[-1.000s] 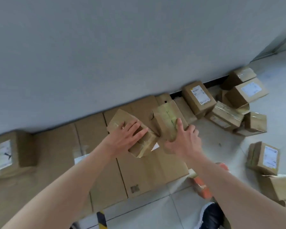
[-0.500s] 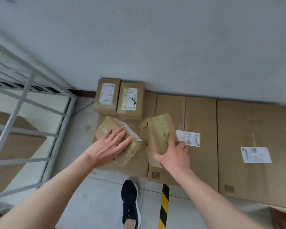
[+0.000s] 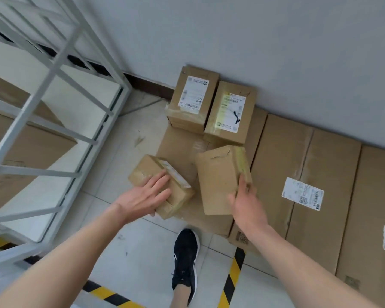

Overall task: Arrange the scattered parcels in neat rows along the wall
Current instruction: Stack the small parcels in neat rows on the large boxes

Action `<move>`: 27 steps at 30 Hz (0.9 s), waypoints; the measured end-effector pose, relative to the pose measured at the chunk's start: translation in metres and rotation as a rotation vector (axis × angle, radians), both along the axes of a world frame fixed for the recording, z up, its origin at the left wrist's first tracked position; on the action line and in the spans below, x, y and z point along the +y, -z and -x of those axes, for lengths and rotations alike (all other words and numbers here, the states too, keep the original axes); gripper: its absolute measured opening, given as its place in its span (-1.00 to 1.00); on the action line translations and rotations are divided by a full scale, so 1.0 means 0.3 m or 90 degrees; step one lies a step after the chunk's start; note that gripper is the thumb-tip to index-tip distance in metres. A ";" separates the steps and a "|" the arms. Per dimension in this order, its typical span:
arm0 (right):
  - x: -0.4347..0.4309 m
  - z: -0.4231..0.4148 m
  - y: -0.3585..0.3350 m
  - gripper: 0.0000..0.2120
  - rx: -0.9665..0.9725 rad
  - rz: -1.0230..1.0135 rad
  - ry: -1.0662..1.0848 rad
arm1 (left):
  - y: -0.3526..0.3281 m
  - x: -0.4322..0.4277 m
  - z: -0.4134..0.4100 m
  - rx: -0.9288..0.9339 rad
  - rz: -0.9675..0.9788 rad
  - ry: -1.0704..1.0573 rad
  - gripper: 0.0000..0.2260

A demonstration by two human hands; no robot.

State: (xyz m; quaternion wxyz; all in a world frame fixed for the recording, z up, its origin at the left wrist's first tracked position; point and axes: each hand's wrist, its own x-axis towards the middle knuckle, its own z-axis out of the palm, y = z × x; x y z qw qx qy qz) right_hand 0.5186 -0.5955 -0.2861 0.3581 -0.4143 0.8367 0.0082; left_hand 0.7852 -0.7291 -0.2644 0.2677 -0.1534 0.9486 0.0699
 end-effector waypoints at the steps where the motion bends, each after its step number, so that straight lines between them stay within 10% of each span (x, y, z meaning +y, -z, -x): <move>1: 0.009 0.015 0.008 -0.39 0.009 0.000 -0.001 | 0.021 0.020 0.006 0.024 0.007 0.006 -0.24; 9: 0.041 0.085 0.062 -0.13 0.105 -0.082 -0.123 | 0.122 0.030 0.110 0.139 0.082 -0.116 -0.32; 18: -0.025 0.015 0.115 -0.19 0.078 -0.101 -0.200 | 0.151 0.062 0.298 0.019 -0.036 -0.899 -0.18; 27: -0.013 0.022 0.129 -0.14 0.055 -0.094 -0.192 | 0.194 0.106 0.357 0.023 0.037 -0.536 -0.40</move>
